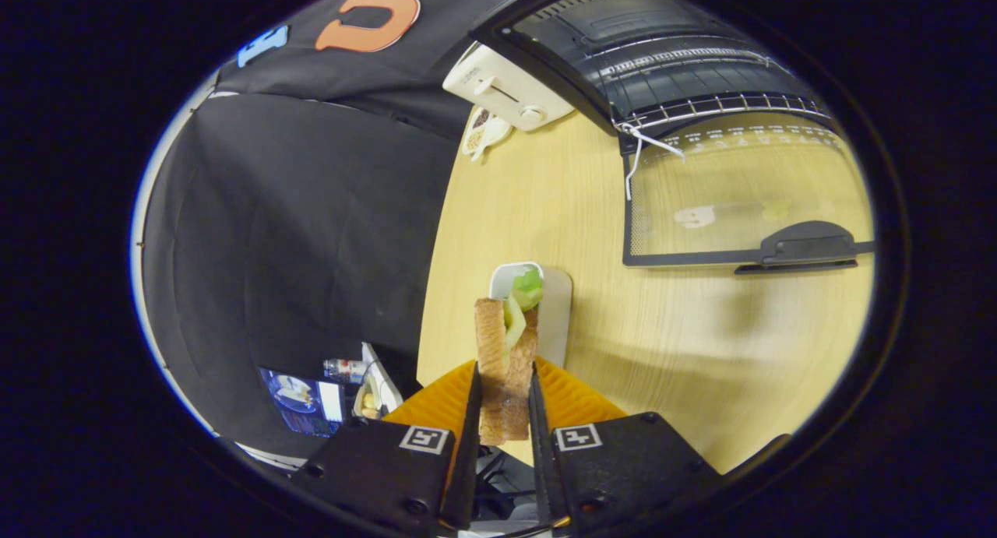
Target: Open the toaster oven, put the food inside, and close the toaster oven door.
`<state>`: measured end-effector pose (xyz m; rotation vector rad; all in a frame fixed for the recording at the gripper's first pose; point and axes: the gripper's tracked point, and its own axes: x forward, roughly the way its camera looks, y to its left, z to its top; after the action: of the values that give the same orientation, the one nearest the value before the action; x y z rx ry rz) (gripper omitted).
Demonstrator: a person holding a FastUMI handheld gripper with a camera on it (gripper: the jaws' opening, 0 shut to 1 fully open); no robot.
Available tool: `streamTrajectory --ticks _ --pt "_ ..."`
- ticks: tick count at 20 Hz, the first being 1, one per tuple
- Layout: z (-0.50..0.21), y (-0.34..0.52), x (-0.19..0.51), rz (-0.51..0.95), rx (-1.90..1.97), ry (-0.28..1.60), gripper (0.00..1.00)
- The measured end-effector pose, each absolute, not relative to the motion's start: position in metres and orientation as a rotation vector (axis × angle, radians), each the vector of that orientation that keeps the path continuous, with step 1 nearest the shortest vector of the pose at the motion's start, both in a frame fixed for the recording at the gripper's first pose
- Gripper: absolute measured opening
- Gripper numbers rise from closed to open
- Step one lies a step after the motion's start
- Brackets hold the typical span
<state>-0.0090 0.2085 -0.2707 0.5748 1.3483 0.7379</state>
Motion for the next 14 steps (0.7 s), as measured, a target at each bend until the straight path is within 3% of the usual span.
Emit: streamTrajectory --ticks 7,14 --pt "-0.233 0.192 0.008 0.772 0.774 1.233 0.35" --pt "-0.221 0.143 0.069 0.556 1.019 0.917 0.35"
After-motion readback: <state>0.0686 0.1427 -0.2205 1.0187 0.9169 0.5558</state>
